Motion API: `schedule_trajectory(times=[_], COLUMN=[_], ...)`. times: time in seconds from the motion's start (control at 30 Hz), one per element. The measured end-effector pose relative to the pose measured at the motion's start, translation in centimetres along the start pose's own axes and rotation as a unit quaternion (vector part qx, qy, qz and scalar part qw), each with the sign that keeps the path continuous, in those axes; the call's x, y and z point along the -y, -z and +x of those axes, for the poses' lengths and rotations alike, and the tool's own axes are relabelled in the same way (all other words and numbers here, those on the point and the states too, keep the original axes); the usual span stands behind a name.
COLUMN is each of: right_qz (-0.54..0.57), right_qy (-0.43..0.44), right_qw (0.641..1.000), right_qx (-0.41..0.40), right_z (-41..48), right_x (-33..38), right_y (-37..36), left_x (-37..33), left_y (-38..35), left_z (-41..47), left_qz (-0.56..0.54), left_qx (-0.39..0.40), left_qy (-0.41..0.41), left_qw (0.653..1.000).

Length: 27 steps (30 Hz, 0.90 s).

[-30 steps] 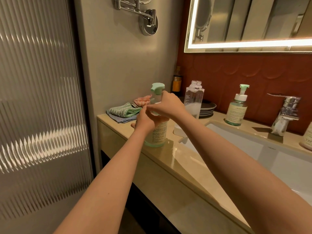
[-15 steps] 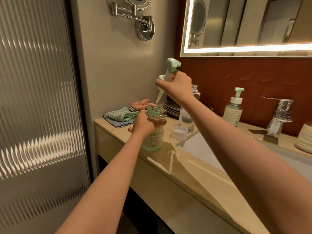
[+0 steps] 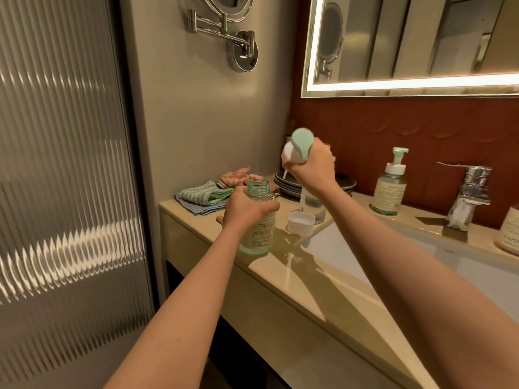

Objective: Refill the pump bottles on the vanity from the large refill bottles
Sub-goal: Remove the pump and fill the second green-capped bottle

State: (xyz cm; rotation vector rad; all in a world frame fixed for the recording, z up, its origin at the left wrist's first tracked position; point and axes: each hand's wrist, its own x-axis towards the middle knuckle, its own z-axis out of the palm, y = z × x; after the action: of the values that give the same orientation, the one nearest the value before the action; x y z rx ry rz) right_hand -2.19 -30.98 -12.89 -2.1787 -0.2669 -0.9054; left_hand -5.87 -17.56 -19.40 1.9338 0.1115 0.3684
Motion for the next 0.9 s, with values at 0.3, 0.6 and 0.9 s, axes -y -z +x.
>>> schedule_trajectory(times=[0.3,0.6,0.9], right_qz=[-0.066,-0.17,-0.217], right_qy=[0.032,0.08,0.115], right_qw=[0.99,0.959,0.909], right_qx=[0.12,0.213,0.336], right_z=[-4.8,-6.3,-7.4], right_x=[-5.5,-6.3,-5.7], right_y=[-4.3,-3.3,-2.7], left_x=[0.3,0.1,0.1], left_y=[0.0,0.2,0.6], left_z=[0.1,-0.2,-0.1], left_qz=[0.023,0.031,0.027], left_qx=[-0.012,0.001,-0.003], left_qy=[-0.004,-0.008,0.007], left_qw=[1.0,0.999,1.0])
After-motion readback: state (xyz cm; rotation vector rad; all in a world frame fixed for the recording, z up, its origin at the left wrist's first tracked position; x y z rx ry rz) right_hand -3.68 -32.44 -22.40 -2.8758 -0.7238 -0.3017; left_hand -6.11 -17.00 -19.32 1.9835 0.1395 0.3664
